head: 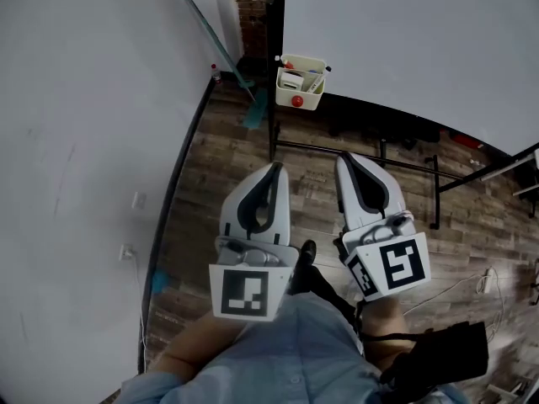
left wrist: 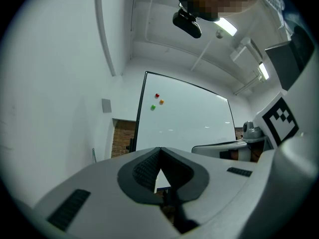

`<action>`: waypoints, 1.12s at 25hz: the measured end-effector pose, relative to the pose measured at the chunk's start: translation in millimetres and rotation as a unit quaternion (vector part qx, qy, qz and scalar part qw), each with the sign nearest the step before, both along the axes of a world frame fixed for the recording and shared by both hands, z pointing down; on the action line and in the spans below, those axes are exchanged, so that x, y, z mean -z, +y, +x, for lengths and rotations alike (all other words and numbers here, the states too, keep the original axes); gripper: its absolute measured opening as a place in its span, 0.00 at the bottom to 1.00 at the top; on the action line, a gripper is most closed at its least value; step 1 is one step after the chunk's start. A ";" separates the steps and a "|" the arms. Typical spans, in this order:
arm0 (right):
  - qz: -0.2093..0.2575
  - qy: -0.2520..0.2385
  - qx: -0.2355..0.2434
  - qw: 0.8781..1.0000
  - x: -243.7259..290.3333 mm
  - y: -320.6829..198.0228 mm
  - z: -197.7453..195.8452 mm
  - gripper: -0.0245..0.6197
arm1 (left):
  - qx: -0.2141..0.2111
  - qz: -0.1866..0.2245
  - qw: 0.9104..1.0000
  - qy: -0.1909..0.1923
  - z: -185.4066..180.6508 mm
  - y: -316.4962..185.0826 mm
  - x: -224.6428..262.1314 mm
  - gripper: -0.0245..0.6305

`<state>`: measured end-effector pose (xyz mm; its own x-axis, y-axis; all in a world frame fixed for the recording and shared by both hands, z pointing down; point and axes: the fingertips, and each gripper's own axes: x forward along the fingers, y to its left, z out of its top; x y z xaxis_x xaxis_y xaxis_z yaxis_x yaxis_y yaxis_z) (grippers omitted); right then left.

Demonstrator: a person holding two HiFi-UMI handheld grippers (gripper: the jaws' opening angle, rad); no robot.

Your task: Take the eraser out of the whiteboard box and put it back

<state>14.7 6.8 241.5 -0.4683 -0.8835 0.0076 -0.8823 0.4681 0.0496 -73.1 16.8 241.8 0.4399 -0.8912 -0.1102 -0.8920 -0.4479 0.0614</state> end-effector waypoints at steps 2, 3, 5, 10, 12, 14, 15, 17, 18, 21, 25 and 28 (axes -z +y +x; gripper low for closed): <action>0.000 0.001 -0.002 1.000 -0.5 -6.5 0.0 0.04 | 0.000 0.000 1.000 0.000 -1.4 -7.4 -1.0 0.04; 0.002 0.001 -0.003 1.000 -0.3 -10.4 0.7 0.04 | 0.000 0.000 1.000 0.001 -1.3 -11.6 -1.2 0.04; 0.005 0.002 -0.003 1.000 0.4 -18.8 2.7 0.04 | 0.001 0.001 1.000 0.000 0.2 -21.0 -1.5 0.04; 0.011 -0.004 0.001 1.000 -1.1 -44.4 8.3 0.04 | 0.006 0.011 1.000 -0.009 5.8 -48.6 1.7 0.04; 0.009 -0.005 0.005 1.000 -3.3 -57.5 9.5 0.04 | 0.007 0.015 1.000 -0.010 8.6 -61.3 3.6 0.04; 0.006 -0.004 0.015 1.000 -5.5 -71.7 9.2 0.04 | 0.009 0.015 1.000 -0.015 11.8 -75.2 4.2 0.04; 0.005 -0.003 0.020 1.000 -6.4 -79.2 9.0 0.04 | 0.009 0.014 1.000 -0.017 13.4 -82.8 3.9 0.04; 0.003 0.001 0.028 1.000 -7.5 -95.7 9.8 0.04 | 0.012 0.013 1.000 -0.022 17.3 -99.7 3.7 0.04; 0.002 0.003 0.030 1.000 -7.7 -104.3 10.9 0.04 | 0.013 0.015 1.000 -0.024 19.6 -108.3 4.7 0.04; 0.005 0.004 0.043 0.999 -5.4 -127.2 13.7 0.04 | 0.017 0.027 0.999 -0.026 27.9 -130.4 13.9 0.04; 0.010 0.007 0.069 0.998 -0.3 -152.9 14.6 0.04 | 0.026 0.051 0.998 -0.038 37.5 -153.3 31.4 0.04; 0.014 0.005 0.087 0.996 0.3 -170.0 15.0 0.04 | 0.036 0.056 0.997 -0.043 42.2 -167.3 38.1 0.04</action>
